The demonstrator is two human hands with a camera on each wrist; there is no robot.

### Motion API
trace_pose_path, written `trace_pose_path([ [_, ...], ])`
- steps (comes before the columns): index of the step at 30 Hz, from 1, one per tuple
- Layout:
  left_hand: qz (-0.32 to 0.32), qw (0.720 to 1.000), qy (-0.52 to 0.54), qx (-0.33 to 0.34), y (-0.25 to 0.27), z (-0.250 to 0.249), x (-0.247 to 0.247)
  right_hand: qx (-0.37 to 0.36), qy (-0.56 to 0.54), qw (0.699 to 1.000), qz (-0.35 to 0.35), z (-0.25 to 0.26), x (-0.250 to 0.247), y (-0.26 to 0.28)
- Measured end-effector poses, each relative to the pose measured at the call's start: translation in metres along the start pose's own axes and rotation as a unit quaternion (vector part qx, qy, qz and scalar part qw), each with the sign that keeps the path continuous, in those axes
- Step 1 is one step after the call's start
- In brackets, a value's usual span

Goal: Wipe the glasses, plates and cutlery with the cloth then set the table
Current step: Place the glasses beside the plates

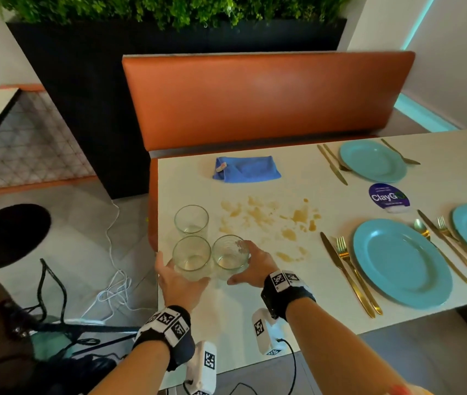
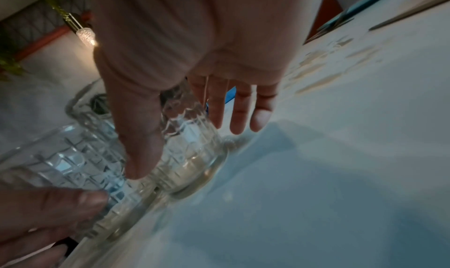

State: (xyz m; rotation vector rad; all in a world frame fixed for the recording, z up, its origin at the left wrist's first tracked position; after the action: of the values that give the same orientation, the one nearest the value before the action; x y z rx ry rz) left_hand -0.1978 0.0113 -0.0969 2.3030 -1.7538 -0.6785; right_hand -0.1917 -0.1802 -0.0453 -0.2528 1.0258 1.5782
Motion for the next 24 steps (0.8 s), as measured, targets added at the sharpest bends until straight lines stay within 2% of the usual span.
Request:
trace_pose_path([
  [16, -0.011, 0.990, -0.121, 0.072, 0.006, -0.033, -0.007, -0.016, -0.035, 0.999, -0.030, -0.001, 0.006, -0.009],
  [24, 0.013, 0.986, -0.123, 0.116, 0.035, -0.066, 0.005, -0.024, -0.089, 0.992, -0.080, -0.006, -0.041, 0.010],
])
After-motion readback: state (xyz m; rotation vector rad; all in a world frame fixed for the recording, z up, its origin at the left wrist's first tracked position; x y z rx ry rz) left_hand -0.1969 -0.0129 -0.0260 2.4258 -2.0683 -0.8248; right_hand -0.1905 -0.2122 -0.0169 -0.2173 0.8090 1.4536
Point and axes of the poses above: each hand's wrist, its own y-axis away from the middle knuckle, its own x-axis out of the palm, z = x × y, the point moved 4 cm from there along -y, towards the middle knuckle, and after that the axes turned 1 degree about y, right-handed, at the moved point
